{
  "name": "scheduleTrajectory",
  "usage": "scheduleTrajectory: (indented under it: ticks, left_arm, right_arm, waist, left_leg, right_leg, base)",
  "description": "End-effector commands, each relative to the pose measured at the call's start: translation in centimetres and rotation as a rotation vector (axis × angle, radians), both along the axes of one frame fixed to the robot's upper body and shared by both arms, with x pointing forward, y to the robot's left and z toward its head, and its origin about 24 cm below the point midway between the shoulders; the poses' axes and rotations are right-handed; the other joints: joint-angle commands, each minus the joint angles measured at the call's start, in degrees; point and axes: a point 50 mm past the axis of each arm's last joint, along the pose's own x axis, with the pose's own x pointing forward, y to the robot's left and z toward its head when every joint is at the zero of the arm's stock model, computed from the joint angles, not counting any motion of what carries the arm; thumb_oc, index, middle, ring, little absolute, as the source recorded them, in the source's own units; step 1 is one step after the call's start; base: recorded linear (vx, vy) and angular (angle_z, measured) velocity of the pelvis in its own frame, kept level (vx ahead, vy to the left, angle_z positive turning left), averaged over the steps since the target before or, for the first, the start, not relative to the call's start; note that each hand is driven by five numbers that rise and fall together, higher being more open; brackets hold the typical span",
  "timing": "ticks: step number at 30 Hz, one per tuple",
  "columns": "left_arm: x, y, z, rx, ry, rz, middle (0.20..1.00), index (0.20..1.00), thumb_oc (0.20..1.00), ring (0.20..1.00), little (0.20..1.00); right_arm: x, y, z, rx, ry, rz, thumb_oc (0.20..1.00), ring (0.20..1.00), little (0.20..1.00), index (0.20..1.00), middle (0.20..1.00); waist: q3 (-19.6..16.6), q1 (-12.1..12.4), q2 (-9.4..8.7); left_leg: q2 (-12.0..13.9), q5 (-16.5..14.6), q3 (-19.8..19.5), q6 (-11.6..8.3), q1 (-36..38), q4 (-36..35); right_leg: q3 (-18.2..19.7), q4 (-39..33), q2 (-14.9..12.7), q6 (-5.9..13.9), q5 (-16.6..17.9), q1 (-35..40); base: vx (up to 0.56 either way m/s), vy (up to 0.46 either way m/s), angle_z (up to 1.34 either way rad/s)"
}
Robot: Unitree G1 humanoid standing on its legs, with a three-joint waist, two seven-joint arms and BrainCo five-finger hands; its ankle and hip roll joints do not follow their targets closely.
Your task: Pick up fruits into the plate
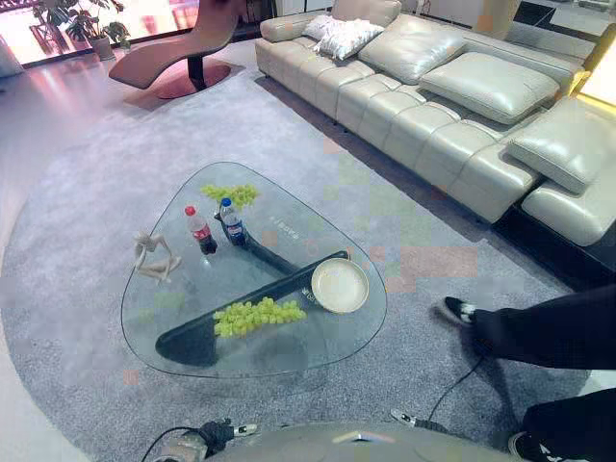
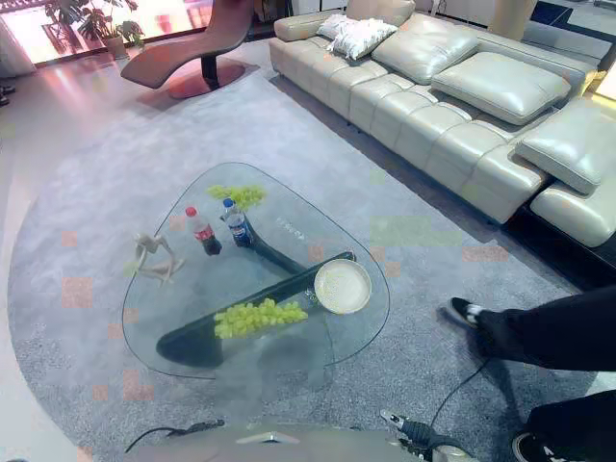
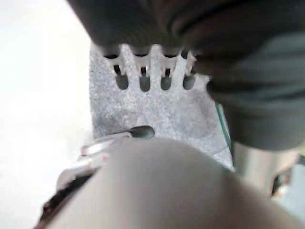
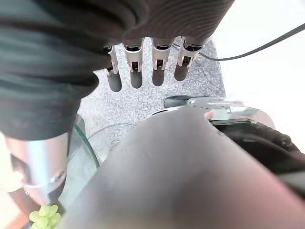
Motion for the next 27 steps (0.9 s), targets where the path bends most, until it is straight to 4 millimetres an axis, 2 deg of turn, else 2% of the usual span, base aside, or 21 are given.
scheduleTrajectory:
  ticks: [1, 5, 10, 19, 23, 27]
  left_arm:
    - [1.8, -0.3, 0.1, 0.057, -0.055, -0.032, 1.000, 1.000, 1.000, 1.000, 1.000]
    - [2.1, 0.0, 0.2, 0.091, -0.059, -0.016, 1.000, 1.000, 1.000, 1.000, 1.000]
    - [1.5, 1.0, 0.3, 0.145, -0.038, -0.023, 1.000, 1.000, 1.000, 1.000, 1.000]
    - [0.8, 1.9, 0.3, 0.264, 0.003, -0.111, 1.000, 1.000, 1.000, 1.000, 1.000]
    - [1.4, 1.9, 0.4, 0.272, -0.032, -0.103, 1.000, 1.000, 1.000, 1.000, 1.000]
    - [2.9, 1.8, 0.8, 0.292, -0.118, -0.072, 1.000, 1.000, 1.000, 1.000, 1.000]
  right_arm:
    - [2.0, 1.2, 0.2, 0.017, -0.054, 0.060, 1.000, 1.000, 1.000, 1.000, 1.000]
    - [2.1, 1.2, 0.2, 0.016, -0.053, 0.050, 1.000, 1.000, 1.000, 1.000, 1.000]
    - [1.8, 0.8, 0.2, 0.010, -0.054, 0.044, 1.000, 1.000, 1.000, 1.000, 1.000]
    - [1.7, 0.6, 0.2, -0.014, -0.052, 0.058, 1.000, 1.000, 1.000, 1.000, 1.000]
    - [1.8, 0.1, 0.2, -0.026, -0.054, 0.071, 1.000, 1.000, 1.000, 1.000, 1.000]
    - [2.5, -0.4, 0.5, -0.035, -0.073, 0.075, 1.000, 1.000, 1.000, 1.000, 1.000]
  waist:
    - [2.08, 0.42, 0.07]
    - [2.27, 0.42, -0.10]
    - [2.61, 0.51, -0.05]
    - [3.33, -0.16, 0.68]
    - [4.27, -0.44, 1.12]
    - [5.64, -0.52, 1.59]
  left_leg:
    - [-0.02, -8.06, 3.28, 1.18, 1.56, 0.42]
    - [-0.04, -8.08, 3.16, 1.20, 1.55, 0.42]
    - [-0.08, -8.06, 3.03, 1.27, 1.40, 0.52]
    - [-0.04, -8.11, 3.38, 1.39, 1.19, 0.80]
    - [0.09, -8.01, 3.66, 1.32, 0.44, 1.15]
    - [0.15, -7.75, 3.66, 1.31, -1.02, 1.79]
  right_leg:
    - [4.18, 2.72, -2.39, 4.61, -2.01, -1.26]
    - [4.19, 2.88, -2.46, 4.68, -1.97, -1.45]
    - [4.17, 3.03, -2.46, 4.69, -2.03, -1.64]
    - [4.87, 3.16, -2.51, 4.60, -2.03, -2.13]
    - [5.12, 3.44, -2.53, 4.48, -1.99, -3.15]
    - [5.35, 4.23, -2.36, 4.27, -1.98, -5.08]
  base:
    - [-0.04, -0.306, -0.36]
    - [0.00, 0.000, 0.00]
    - [0.01, 0.001, 0.00]
    - [0.05, 0.012, -0.05]
    - [0.05, 0.011, -0.05]
    - [0.03, 0.002, -0.05]
